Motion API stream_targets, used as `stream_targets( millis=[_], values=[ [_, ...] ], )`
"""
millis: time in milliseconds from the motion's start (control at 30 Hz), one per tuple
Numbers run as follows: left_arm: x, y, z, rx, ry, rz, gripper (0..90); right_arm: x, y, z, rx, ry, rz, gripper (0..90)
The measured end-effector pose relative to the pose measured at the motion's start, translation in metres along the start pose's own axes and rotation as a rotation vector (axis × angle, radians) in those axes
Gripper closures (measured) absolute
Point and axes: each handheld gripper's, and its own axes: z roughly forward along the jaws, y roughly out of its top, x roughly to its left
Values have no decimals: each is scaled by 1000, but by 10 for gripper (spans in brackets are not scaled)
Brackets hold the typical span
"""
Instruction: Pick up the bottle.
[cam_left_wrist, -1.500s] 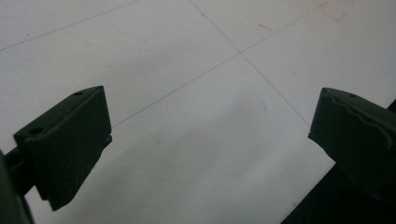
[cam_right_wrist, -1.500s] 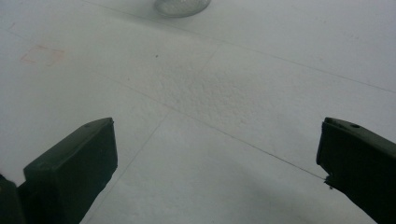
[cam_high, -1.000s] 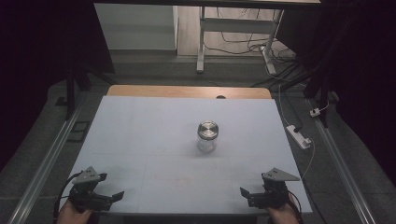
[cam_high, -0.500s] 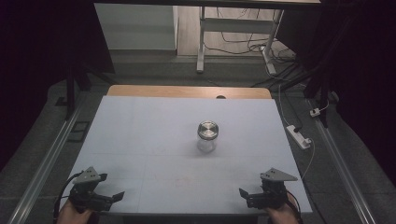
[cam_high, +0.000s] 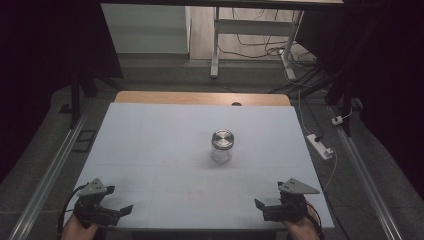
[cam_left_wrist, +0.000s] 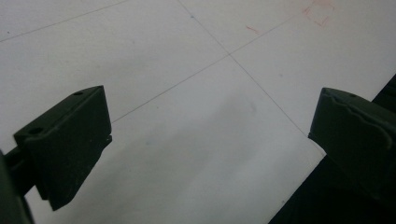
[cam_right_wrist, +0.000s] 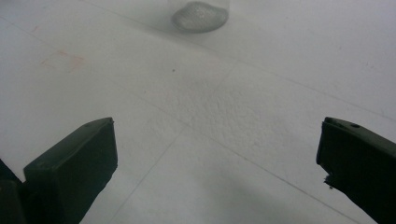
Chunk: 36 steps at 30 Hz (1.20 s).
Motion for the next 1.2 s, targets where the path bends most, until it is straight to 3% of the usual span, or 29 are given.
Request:
stream_targets(
  millis=[633, 833, 1200],
  values=[
    [1, 0, 0, 1, -9, -6, 0, 2, 17, 11, -80, 73, -22, 0],
    [1, 0, 0, 1, -11, -6, 0, 3, 23, 18, -82, 70, -34, 0],
    [1, 0, 1, 9, -1, -2, 0, 6, 36, 35, -70, 118, -44, 0]
  ],
)
